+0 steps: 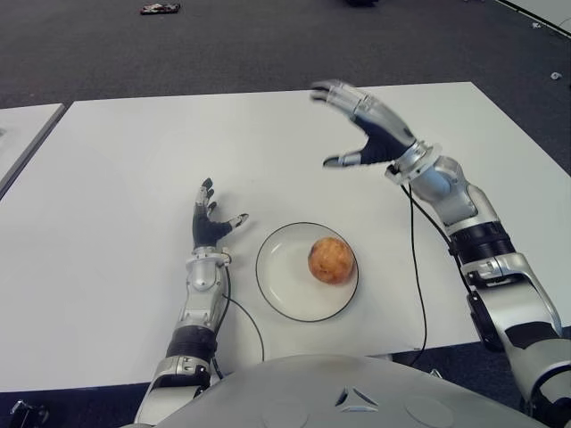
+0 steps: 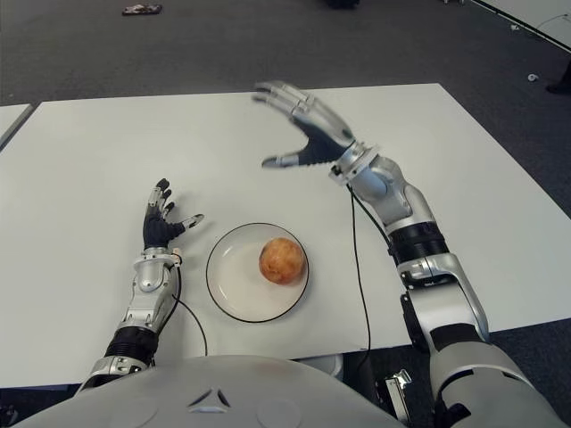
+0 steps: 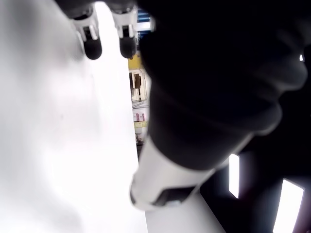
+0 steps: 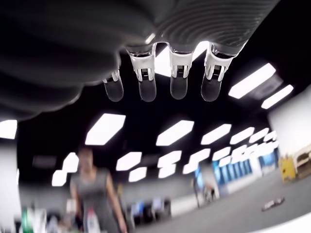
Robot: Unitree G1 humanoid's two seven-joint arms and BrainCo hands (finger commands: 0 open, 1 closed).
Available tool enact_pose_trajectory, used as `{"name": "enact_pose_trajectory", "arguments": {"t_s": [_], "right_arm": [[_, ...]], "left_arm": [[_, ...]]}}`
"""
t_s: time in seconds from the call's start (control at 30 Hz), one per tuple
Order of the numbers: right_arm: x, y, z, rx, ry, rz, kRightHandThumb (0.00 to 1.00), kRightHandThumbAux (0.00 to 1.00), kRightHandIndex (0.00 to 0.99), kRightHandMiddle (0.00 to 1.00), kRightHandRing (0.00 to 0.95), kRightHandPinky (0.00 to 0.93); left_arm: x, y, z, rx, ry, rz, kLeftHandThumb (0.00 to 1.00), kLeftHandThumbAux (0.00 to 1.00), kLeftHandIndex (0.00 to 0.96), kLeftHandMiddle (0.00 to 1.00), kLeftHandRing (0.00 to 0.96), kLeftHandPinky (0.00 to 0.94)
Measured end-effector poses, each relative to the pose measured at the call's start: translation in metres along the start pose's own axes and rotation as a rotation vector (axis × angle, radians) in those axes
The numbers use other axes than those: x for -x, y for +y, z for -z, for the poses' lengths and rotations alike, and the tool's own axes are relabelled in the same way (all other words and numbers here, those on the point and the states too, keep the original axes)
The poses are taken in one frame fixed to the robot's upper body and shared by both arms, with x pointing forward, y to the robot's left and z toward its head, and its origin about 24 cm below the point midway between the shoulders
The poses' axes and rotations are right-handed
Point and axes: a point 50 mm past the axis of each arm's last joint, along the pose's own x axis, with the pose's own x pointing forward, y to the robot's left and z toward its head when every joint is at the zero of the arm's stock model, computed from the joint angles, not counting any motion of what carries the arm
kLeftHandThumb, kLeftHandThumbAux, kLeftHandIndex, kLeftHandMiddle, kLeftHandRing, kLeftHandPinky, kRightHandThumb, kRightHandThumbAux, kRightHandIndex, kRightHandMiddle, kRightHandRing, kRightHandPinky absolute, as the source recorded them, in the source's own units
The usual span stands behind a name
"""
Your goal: Put the apples into the plate.
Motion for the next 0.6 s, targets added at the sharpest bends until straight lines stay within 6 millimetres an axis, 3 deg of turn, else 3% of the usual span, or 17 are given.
{"name": "enact_pose_trajectory", "arguments": {"t_s": [0.27,0.6], "right_arm": [[-0.008,0.008,0.022,-0.228,0.139,0.116,0.081,0.268,0.000,0.000,0.000,0.000],[0.001,0.032,0.044,-0.491,0.359,0.211,0.054,0.306,0.000,0.000,0.000,0.000]], "left_arm": [[0.000,0.000,-0.001,-0.002,-0.011,0.012,0.000,0.481,0.000,0.019,0.015,0.030],[0.000,0.000,-0.001,-0.005,-0.012,0.013,0.000,0.469,0.000,0.018,0.013,0.022]]}}
